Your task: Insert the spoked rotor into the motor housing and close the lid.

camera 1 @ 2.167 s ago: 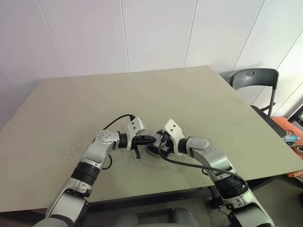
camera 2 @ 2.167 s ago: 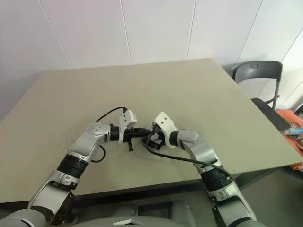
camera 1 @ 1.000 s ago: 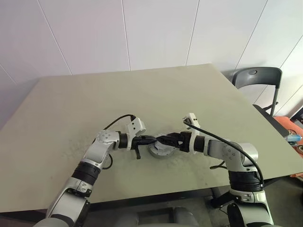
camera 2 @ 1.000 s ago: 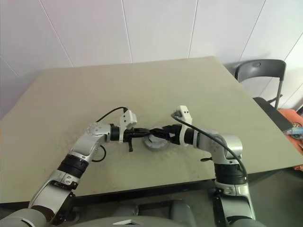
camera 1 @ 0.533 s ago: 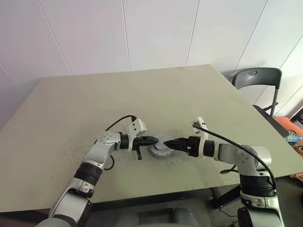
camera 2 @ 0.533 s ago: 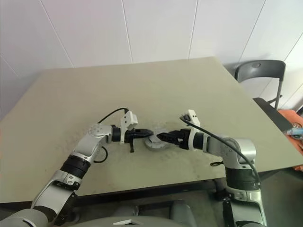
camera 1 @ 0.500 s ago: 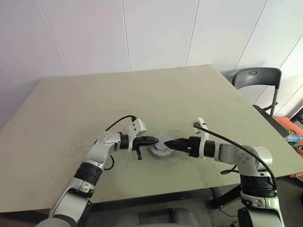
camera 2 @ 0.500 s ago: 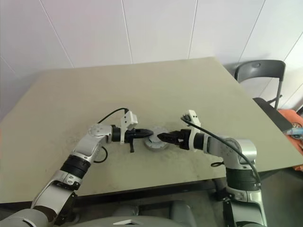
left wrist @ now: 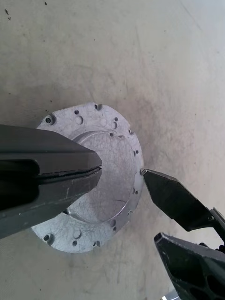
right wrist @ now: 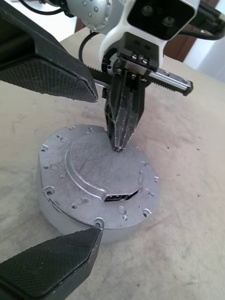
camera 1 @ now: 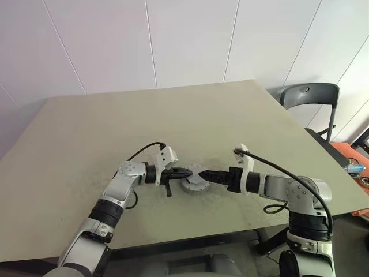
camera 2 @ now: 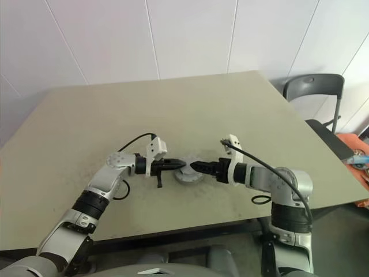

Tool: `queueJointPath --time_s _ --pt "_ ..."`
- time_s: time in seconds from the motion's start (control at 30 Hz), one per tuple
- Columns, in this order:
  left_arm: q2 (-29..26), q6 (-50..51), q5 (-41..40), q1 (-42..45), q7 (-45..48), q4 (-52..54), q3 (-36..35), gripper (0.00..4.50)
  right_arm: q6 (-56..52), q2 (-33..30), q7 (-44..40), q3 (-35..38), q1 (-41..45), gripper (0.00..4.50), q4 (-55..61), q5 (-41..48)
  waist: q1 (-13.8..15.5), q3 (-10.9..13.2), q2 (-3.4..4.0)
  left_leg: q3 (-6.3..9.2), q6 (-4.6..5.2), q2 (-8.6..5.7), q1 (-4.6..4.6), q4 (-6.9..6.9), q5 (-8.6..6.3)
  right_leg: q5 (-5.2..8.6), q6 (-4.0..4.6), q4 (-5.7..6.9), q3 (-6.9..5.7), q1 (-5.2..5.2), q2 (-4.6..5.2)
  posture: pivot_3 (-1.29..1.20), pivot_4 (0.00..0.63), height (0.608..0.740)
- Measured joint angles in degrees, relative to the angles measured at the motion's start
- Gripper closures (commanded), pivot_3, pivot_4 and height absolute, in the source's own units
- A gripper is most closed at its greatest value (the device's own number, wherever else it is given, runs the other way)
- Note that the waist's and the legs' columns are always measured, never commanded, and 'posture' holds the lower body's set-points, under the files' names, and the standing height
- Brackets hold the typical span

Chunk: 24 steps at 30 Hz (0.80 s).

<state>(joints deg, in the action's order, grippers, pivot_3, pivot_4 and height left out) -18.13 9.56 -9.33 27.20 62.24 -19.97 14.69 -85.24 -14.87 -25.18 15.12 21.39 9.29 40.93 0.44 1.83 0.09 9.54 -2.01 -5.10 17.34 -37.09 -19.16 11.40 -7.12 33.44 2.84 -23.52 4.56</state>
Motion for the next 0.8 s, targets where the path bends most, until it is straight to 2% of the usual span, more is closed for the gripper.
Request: queueJointPath --time_s 0.27,0.43,0.63,0.8 --pt "0.1 0.3 0.1 0.5 0.2 -0.4 0.3 4.5 -0.4 1.2 1.1 2.3 1.1 0.02 -2.5 0.6 0.0 0.0 0.0 -0.02 0.0 0.0 -0.04 -0.08 0.01 0.0 -0.01 0.1 0.0 0.18 -0.01 0.0 0.0 0.74" --pt "0.1 0.8 -0.1 0.5 0.6 0.1 0.3 4.5 -0.1 0.7 1.4 5.2 1.3 0.02 -6.0 0.9 0.2 0.0 0.06 -0.02 -0.01 -0.04 0.06 -0.13 0.01 -0.02 0.01 0.1 0.01 -0.05 0.03 0.0 0.0 0.74" --pt "0.0 1.2 -0.1 0.5 1.1 0.5 0.3 4.5 3.0 -2.2 1.3 4.7 1.2 0.02 -7.4 0.1 0.2 0.1 0.08 -0.02 -0.01 -0.04 0.13 -0.06 0.01 -0.09 0.12 0.04 0.01 -0.11 0.04 0.0 0.0 0.74" --pt "0.0 1.5 -0.1 0.5 1.0 0.6 0.3 4.5 -1.0 -1.9 0.7 1.8 0.0 0.02 -6.4 1.2 0.2 0.1 0.08 -0.01 0.0 -0.03 0.12 -0.06 0.01 -0.02 0.01 0.05 0.0 -0.11 0.04 0.0 0.0 0.74"
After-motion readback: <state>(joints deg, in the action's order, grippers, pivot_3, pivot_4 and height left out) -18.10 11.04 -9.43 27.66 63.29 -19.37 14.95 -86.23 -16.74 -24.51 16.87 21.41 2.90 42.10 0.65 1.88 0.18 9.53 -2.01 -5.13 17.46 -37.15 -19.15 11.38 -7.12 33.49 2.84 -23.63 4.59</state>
